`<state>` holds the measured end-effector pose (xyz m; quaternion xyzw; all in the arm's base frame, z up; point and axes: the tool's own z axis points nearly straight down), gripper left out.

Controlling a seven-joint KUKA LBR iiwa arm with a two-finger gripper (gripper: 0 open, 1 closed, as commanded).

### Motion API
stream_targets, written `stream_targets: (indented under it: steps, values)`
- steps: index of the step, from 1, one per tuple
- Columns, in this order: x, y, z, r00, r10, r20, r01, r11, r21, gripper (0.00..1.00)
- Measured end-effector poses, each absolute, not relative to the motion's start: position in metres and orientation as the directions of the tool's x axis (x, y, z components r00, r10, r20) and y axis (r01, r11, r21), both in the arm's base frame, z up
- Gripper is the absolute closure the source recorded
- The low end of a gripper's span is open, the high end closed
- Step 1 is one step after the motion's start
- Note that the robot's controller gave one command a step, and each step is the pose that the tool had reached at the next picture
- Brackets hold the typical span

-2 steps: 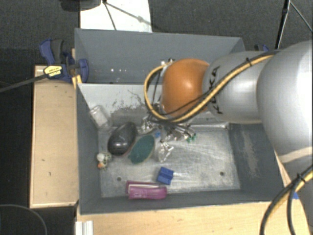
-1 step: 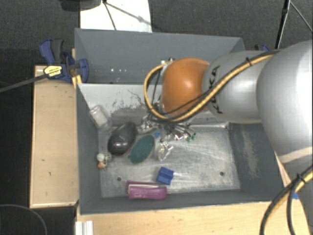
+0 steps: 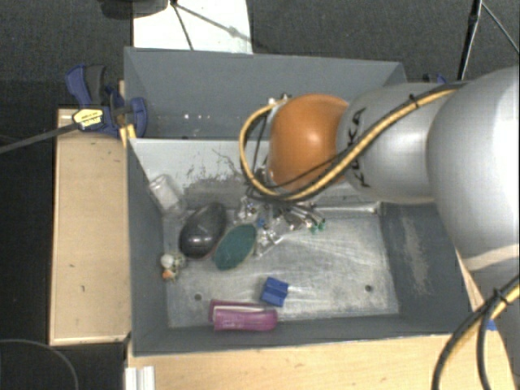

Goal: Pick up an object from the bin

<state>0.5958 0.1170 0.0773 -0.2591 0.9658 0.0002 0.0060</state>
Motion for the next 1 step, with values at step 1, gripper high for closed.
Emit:
stream_targets:
  steps: [1]
  values:
    - [0.5980, 0.1174, 0.1418, -0.869, -0.495, -0.009, -0.495, 0.869, -0.003, 1.00]
